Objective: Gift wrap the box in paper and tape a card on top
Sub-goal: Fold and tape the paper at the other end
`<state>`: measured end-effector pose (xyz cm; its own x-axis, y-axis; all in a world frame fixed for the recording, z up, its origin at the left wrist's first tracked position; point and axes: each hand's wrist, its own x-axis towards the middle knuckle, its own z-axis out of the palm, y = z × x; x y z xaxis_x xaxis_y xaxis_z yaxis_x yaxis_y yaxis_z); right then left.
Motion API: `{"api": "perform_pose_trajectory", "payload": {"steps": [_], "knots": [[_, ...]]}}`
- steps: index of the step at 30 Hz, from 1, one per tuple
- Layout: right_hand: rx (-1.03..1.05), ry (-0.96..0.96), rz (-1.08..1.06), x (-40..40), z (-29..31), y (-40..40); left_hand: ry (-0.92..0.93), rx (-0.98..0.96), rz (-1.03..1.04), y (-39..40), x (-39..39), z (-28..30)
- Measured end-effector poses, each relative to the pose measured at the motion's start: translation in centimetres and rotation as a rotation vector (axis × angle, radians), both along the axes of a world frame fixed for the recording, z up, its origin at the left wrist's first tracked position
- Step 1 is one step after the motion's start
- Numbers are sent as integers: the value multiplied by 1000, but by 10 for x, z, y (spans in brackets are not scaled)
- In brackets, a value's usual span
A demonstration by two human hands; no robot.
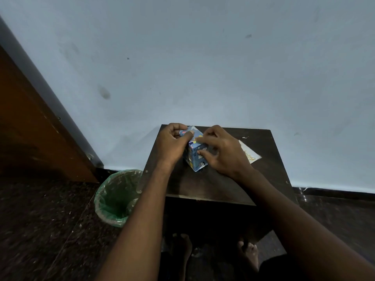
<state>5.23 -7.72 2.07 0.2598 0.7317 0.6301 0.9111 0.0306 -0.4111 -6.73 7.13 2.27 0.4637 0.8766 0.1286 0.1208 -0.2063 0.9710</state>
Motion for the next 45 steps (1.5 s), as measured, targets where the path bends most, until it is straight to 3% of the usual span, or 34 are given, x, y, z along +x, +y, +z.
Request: {"api": "perform_pose_trajectory", "payload": {"steps": [7, 11, 16, 19, 25, 29, 39, 45], "knots": [[55, 210, -81, 4, -1, 8, -1, -5, -77, 0, 4, -3], [-31, 606, -187, 1, 0, 7, 138, -47, -277, 4, -4, -7], [68, 1060, -141, 10, -4, 10, 44, 14, -330, 3, -7, -4], [90, 1234, -97, 10, 3, 11, -30, -105, -278, -1, -4, 1], [6, 1480, 7, 3, 11, 10, 61, -283, -280, -7, -2, 1], [-76, 1425, 107, 3, 9, 8, 60, -295, -283, -9, -3, 4], [-16, 1411, 84, 9, 3, 14, 71, -91, -313, -6, -8, 2], [5, 1357, 116, 5, -2, 15, 100, -100, -247, -6, -3, -7]]}}
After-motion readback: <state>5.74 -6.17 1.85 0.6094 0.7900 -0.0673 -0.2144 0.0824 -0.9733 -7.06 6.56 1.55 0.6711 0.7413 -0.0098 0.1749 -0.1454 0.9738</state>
